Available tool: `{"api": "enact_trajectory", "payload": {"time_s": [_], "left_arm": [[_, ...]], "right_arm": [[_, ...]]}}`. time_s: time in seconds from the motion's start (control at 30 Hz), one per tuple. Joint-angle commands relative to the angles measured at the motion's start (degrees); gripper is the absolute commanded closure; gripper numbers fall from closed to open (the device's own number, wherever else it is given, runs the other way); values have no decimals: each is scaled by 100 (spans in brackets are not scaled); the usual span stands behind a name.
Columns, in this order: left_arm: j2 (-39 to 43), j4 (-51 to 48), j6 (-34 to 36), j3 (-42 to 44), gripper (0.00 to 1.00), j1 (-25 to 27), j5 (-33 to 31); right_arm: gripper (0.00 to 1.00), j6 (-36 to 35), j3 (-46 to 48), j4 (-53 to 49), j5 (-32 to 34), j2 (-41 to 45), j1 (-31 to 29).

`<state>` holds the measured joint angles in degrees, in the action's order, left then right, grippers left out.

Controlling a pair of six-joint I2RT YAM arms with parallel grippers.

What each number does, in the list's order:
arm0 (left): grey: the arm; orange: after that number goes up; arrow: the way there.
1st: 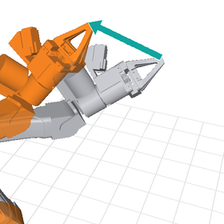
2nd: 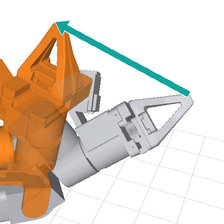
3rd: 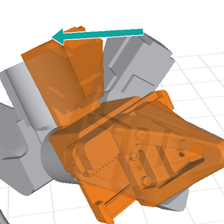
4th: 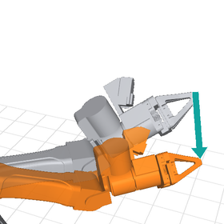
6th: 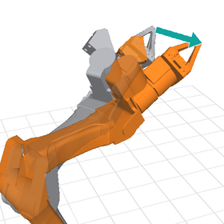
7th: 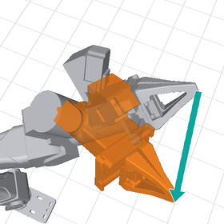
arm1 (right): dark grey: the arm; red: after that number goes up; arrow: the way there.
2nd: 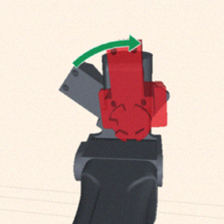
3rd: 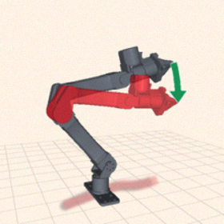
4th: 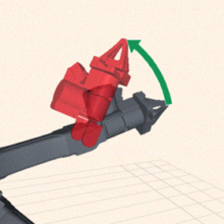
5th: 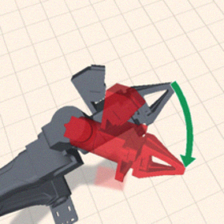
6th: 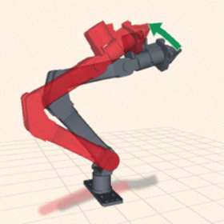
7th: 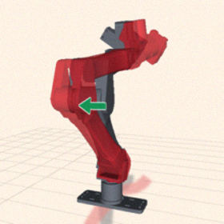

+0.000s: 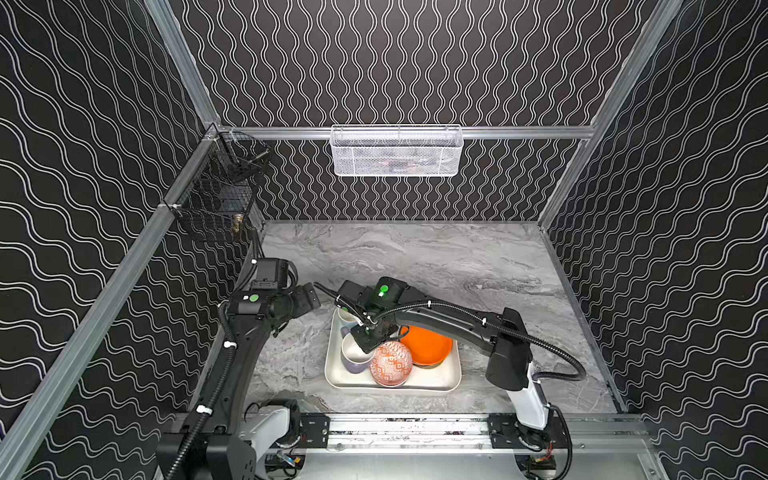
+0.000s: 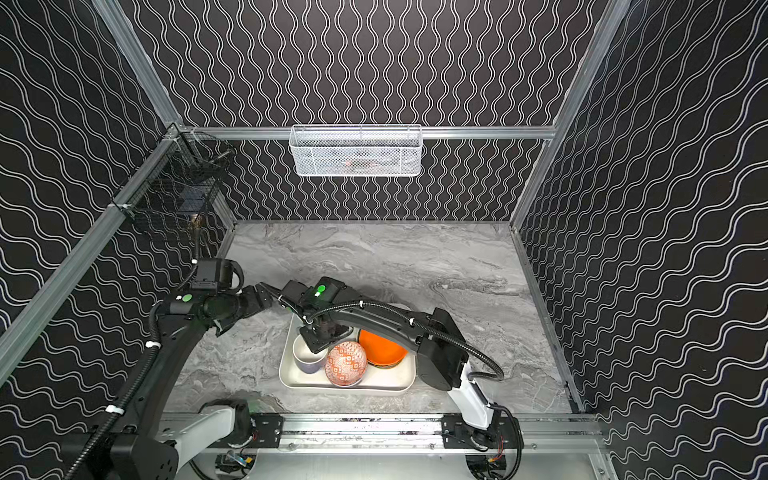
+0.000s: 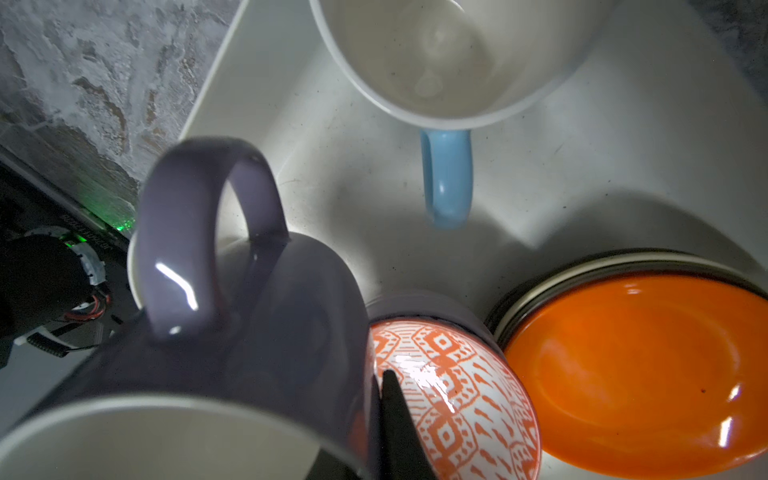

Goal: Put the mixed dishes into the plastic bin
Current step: 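Lower the lavender mug onto the tray beside the light-blue mug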

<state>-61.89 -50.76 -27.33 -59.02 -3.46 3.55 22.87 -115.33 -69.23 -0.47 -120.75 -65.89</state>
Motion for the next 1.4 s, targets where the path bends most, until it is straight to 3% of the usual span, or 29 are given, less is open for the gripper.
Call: {"api": "enact_trajectory", "payload": {"time_s": [0.0, 1.37], "left_arm": [[41, -56, -62, -114, 7, -18, -87], [445, -105, -220, 332, 6, -133, -160]], "right_arm": [[94, -71, -142, -116, 30, 15, 5], [94, -186, 501, 761, -278, -247, -91]]}}
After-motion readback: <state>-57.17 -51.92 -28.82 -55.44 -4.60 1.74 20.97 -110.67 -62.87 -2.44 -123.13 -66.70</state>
